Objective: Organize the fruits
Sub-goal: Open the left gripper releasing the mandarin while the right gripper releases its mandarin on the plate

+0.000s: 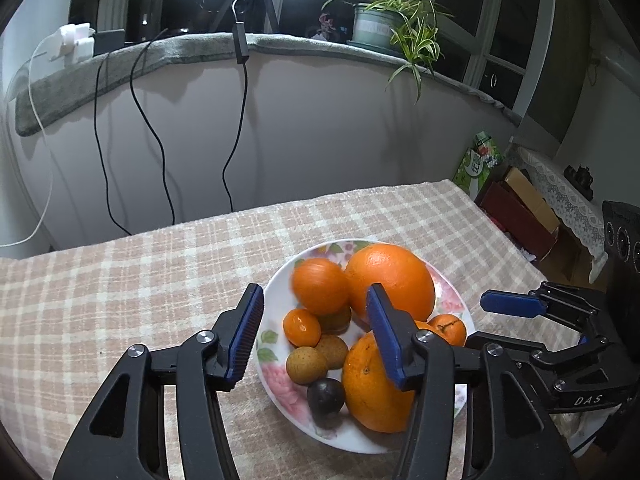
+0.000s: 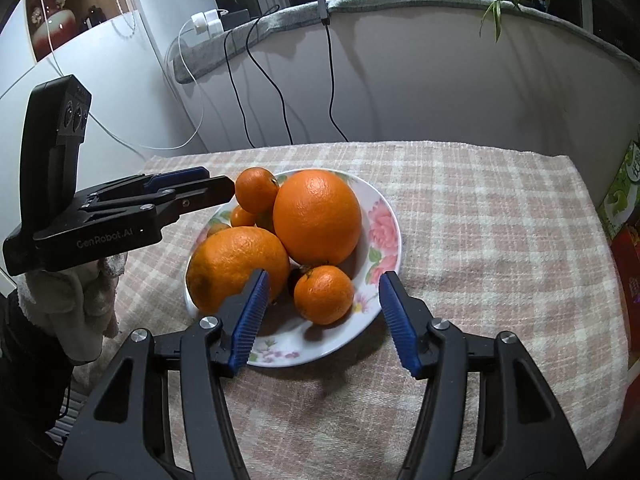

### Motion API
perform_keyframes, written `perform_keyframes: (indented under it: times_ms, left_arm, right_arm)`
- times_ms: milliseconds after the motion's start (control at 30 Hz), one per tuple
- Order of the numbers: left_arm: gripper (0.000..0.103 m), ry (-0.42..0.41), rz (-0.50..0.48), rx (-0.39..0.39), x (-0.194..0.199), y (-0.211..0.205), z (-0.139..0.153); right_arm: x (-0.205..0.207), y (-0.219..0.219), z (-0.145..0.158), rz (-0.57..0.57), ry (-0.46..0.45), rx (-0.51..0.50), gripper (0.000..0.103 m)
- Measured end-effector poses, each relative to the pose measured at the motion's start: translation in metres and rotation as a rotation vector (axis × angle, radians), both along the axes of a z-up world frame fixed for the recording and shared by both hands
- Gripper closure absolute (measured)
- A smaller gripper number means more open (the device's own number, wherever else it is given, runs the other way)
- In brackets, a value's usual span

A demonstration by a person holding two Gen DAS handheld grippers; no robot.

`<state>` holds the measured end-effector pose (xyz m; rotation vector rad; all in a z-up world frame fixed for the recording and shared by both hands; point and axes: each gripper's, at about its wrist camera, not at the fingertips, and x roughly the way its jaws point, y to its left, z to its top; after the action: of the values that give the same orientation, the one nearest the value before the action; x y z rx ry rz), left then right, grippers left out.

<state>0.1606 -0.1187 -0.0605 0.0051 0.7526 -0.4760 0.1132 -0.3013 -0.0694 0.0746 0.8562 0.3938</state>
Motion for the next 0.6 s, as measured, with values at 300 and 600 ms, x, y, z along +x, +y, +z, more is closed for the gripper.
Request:
perform_keyframes:
  times_ms: [300,600]
  left_arm:
    - [0.041,-0.016,0.014,-0.008,-0.010,0.003,0.006]
    - [0.033,-0.036,0.034,-0.002,-0.022,0.005,0.012]
  right_arm:
    - [-0.006,-0.002,0.005,-0.022,-0.018,-0.006,0.034]
    - [-0.014,-0.001,0.015,-0.043,-0.064,-0.025,0.020]
